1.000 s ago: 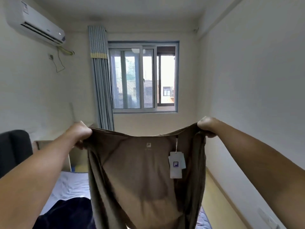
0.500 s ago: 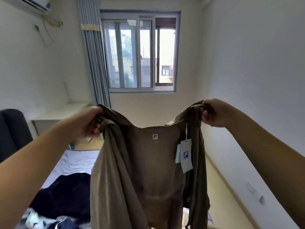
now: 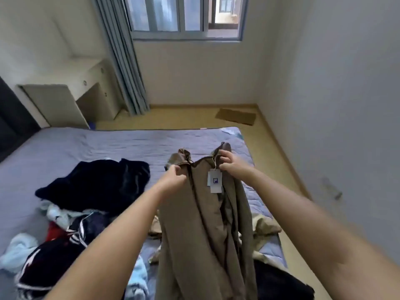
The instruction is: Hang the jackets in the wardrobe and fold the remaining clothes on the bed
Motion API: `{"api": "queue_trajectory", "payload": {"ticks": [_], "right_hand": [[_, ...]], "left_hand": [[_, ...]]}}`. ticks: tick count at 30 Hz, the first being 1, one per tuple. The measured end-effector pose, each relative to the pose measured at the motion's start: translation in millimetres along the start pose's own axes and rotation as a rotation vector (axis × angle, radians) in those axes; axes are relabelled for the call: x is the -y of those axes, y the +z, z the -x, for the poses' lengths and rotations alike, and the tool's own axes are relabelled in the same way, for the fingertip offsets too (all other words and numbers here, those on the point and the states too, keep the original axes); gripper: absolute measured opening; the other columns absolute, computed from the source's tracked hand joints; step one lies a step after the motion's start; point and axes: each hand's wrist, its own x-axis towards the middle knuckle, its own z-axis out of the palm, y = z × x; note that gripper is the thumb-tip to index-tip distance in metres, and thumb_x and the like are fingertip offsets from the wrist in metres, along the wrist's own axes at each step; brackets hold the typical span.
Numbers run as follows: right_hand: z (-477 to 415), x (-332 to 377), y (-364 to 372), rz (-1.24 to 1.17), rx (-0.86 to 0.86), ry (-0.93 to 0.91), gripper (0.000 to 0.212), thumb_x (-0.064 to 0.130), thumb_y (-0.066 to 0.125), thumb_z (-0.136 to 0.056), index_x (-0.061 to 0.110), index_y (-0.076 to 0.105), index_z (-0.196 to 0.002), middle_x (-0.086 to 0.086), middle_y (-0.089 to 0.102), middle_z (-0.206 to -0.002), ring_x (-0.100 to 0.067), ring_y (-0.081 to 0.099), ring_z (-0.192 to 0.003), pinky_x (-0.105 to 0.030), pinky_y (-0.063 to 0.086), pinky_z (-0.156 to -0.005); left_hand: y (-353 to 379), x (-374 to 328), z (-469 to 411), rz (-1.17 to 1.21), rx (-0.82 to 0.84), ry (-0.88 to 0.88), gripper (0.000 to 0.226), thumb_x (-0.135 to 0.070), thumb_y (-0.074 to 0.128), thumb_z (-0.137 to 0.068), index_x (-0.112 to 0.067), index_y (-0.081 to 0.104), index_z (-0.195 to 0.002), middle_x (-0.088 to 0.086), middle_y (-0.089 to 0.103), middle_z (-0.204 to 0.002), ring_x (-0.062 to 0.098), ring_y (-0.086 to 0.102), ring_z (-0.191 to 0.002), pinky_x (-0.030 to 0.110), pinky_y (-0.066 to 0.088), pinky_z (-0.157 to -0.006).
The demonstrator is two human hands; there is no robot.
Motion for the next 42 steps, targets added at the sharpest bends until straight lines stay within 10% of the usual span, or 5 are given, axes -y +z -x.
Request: {"api": "queue_trajectory", "payload": {"ticks": [17, 23, 28, 36, 42], "right_hand": [[48, -466, 207, 0.276, 0.383, 0.655, 0.032, 0.015, 0.048, -0.089, 0.013, 0.059, -0.120, -0.005, 0.062, -0.121, -0.019, 0.054, -0.114, -0.021, 0.038, -0.089], [34, -524, 242, 0.470, 0.177, 0.580, 0.035, 0.019, 0.053, -0.088, 0.019, 0.050, -0.123, -0.003, 0.049, -0.126, -0.023, 0.050, -0.116, -0.033, 0.043, -0.092], [6, -542, 259, 0.771, 0.105, 0.328, 0.059, 0.022, 0.055, -0.086, 0.024, 0.032, -0.141, -0.001, 0.045, -0.126, -0.023, 0.047, -0.113, -0.036, 0.043, -0.086], [-39, -547, 265, 0.999, 0.116, 0.390, 0.069, 0.021, 0.049, -0.091, 0.025, 0.012, -0.149, -0.010, 0.050, -0.116, -0.031, 0.058, -0.097, -0.035, 0.037, -0.069], [-68, -558, 251, 0.944, 0.146, 0.356, 0.030, 0.004, 0.042, -0.086, 0.012, 0.043, -0.114, -0.018, 0.063, -0.106, -0.038, 0.059, -0.098, -0.034, 0.034, -0.069]], "left_hand": [[340, 351, 26, -0.249, 0.416, -0.557, 0.003, -0.025, 0.049, -0.087, -0.025, 0.052, -0.086, 0.000, 0.063, -0.105, 0.017, 0.053, -0.090, 0.026, 0.043, -0.079], [403, 390, -5, -0.016, 0.169, -0.912, 0.086, -0.041, 0.069, -0.079, -0.010, 0.019, -0.142, 0.014, 0.044, -0.138, 0.033, 0.047, -0.123, 0.037, 0.040, -0.095], [420, 409, -20, 0.099, 0.133, -0.870, 0.012, -0.016, 0.054, -0.087, -0.013, 0.061, -0.079, 0.006, 0.065, -0.066, 0.022, 0.060, -0.064, 0.033, 0.051, -0.072], [421, 425, -24, 0.103, 0.094, -0.938, 0.072, -0.041, 0.074, -0.075, -0.004, 0.037, -0.125, 0.015, 0.052, -0.126, 0.031, 0.053, -0.116, 0.032, 0.047, -0.090], [448, 424, -30, -0.048, 0.228, -0.789, 0.028, -0.027, 0.055, -0.086, -0.015, 0.045, -0.063, 0.015, 0.069, -0.087, 0.030, 0.066, -0.084, 0.037, 0.053, -0.081]]}}
